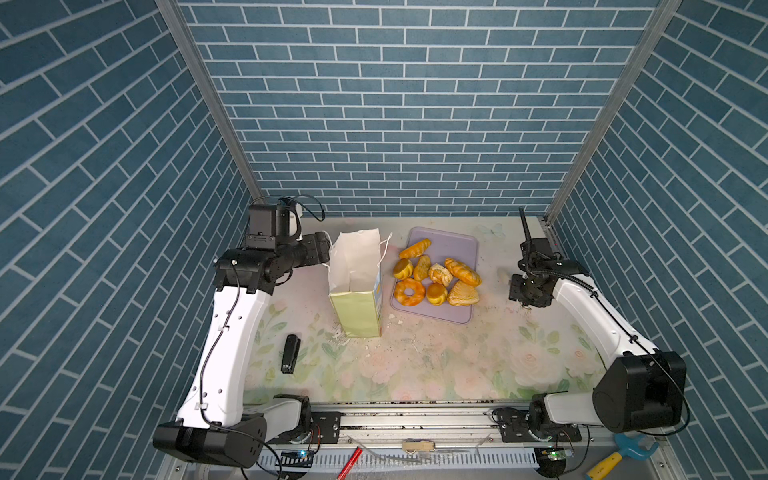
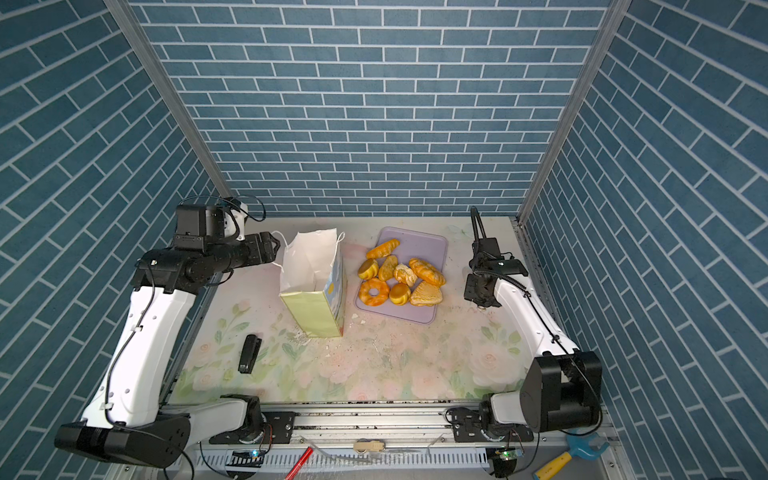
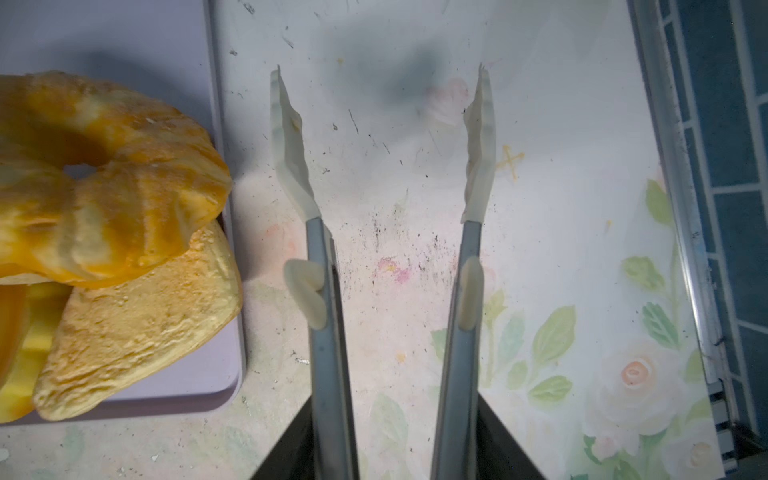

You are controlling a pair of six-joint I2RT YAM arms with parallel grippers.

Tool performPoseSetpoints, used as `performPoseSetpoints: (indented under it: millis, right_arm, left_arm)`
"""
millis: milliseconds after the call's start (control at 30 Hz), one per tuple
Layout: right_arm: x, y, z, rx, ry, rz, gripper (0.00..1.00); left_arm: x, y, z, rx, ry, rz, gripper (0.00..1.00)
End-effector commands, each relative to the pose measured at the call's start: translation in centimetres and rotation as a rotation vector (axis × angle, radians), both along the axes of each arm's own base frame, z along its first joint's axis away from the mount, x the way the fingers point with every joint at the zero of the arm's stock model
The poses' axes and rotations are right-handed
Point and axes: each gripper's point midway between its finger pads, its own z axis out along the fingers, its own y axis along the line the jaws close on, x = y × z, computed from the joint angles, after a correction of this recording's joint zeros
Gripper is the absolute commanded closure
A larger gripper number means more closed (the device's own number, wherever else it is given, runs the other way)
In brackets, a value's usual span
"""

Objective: Place the fake bread into the paper bag
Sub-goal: 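Lift the tongs with the right gripper and raise them above the table, then move the tongs over the tray and pinch a fake bread piece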

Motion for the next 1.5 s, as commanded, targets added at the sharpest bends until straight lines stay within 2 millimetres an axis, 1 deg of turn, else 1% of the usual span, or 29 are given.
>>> performPoseSetpoints:
  millis: [0,67,167,233,333,433,500,567,633,733,867,933,1100,1200,1333,1400,1467]
  right_arm:
    - [-1.0,-0.7,3.1,-0.061,-0.019,0.047,0.46]
    - [-1.3,-0.4,4.6,-0.069,-0.035,0.074,0.46]
    - [-1.8,0.6,6.8,-0.07,-0.054,0.142,0.46]
    - [-2.3,2.2,8.1,-0.079,-0.067,0.238,0.46]
    - [-2.9,4.5,9.6,-0.104,-0.072,0.365,0.46]
    - [-2.8,6.4,10.6,-0.1,-0.075,0.432,0.47]
    - [-2.6,7.6,10.7,-0.107,-0.074,0.486,0.47]
    - [-2.2,8.7,10.5,-0.108,-0.063,0.541,0.48]
    - [-1.9,9.6,9.6,-0.113,-0.03,0.594,0.47]
    - [-1.1,10.0,8.4,-0.151,0.012,0.641,0.47]
    - [0.5,10.7,7.5,-0.182,0.026,0.687,0.48]
    - [1.2,11.1,6.8,-0.195,0.048,0.712,0.48]
    - [1.9,11.9,4.9,-0.186,0.106,0.746,0.49]
    - [2.2,12.2,4.4,-0.183,0.111,0.75,0.53]
    - [2.3,12.2,4.0,-0.188,0.127,0.76,0.63]
    - [2.3,12.3,4.1,-0.188,0.126,0.76,0.68]
    - [2.3,12.3,4.7,-0.185,0.109,0.755,0.73]
  left_arm:
    - [-0.5,0.0,0.5,-0.014,-0.019,-0.001,0.17]
    - [-0.7,0.0,0.5,-0.017,-0.021,-0.002,0.17]
    - [-1.0,0.0,0.7,-0.023,-0.026,-0.001,0.17]
    - [-1.3,0.0,0.7,-0.029,-0.031,0.002,0.17]
    - [-1.6,0.0,0.9,-0.035,-0.039,0.006,0.17]
    - [-1.7,0.0,0.7,-0.034,-0.034,0.005,0.17]
    - [-1.7,0.0,0.7,-0.031,-0.034,0.005,0.18]
    - [-1.7,0.0,0.8,-0.031,-0.036,0.005,0.18]
    - [-1.7,0.1,0.7,-0.027,-0.035,0.004,0.18]
    - [-1.6,0.2,0.7,-0.02,-0.032,0.009,0.18]
    - [-1.5,0.3,0.7,-0.019,-0.031,0.015,0.18]
    - [-1.6,0.4,0.7,-0.019,-0.027,0.02,0.18]
    - [-1.8,0.5,0.8,-0.016,-0.02,0.032,0.18]
    - [-2.0,0.7,0.9,-0.013,-0.016,0.038,0.18]
    - [-1.9,0.6,1.1,-0.014,-0.018,0.039,0.18]
    - [-1.8,0.6,1.0,-0.016,-0.019,0.035,0.18]
    - [-1.7,0.5,0.9,-0.016,-0.018,0.035,0.18]
